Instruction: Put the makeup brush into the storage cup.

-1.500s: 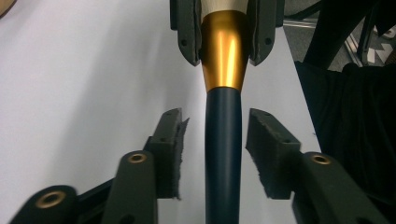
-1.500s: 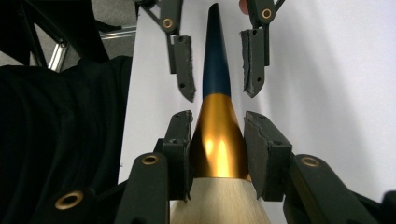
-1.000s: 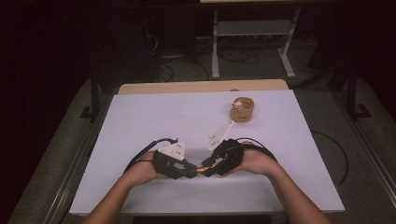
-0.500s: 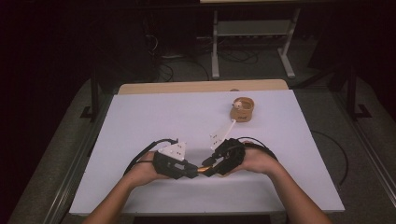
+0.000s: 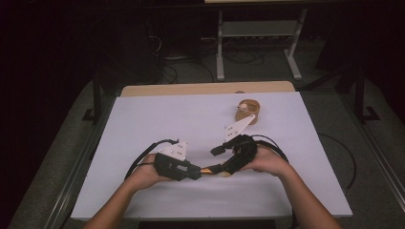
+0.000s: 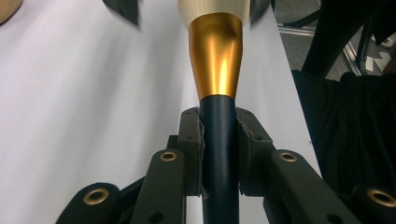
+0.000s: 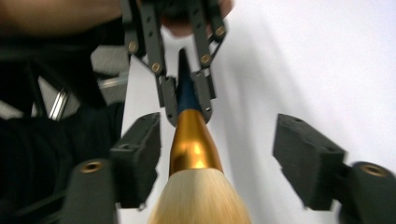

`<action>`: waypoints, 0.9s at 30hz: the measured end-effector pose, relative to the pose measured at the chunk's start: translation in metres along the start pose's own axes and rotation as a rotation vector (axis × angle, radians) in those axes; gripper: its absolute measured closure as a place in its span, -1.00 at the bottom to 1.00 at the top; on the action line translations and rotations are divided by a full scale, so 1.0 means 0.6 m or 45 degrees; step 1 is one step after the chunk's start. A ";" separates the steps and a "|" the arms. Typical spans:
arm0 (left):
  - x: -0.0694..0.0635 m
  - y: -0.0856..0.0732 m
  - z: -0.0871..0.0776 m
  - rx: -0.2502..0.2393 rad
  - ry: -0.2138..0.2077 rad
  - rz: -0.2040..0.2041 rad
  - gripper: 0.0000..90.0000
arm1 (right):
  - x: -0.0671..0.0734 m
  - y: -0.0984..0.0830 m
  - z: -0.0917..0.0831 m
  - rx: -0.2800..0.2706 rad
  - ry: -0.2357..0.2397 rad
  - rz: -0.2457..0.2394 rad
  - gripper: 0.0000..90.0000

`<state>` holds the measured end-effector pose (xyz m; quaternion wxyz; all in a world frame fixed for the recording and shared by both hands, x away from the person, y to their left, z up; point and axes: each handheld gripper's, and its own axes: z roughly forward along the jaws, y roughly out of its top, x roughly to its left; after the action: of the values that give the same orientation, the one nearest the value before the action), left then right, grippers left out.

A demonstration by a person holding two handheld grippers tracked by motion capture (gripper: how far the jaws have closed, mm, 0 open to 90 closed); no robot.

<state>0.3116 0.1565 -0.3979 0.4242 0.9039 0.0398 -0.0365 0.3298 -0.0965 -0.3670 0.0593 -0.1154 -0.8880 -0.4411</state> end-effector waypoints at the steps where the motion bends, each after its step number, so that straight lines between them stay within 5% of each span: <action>1: 0.002 -0.001 -0.001 0.003 0.012 -0.001 0.66 | -0.002 -0.001 -0.006 -0.020 -0.017 0.009 -0.41; 6: 0.003 -0.010 -0.002 -0.034 0.069 -0.076 0.66 | -0.003 -0.008 -0.029 -0.102 -0.113 0.100 -0.59; 14: 0.004 -0.010 -0.006 -0.020 0.237 -0.157 0.66 | -0.014 -0.032 -0.045 -0.160 -0.295 0.261 -0.68; 19: 0.007 -0.013 -0.008 -0.048 0.341 -0.243 0.66 | -0.003 -0.051 -0.054 -0.214 -0.338 0.325 -0.68; 27: 0.008 -0.006 -0.015 -0.085 0.448 -0.300 0.66 | 0.017 -0.070 -0.047 -0.267 -0.343 0.411 -0.67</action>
<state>0.3164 0.1660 -0.3950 0.4333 0.8710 0.2196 0.0738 0.3094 -0.1417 -0.3803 -0.0021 -0.3192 -0.8074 -0.4962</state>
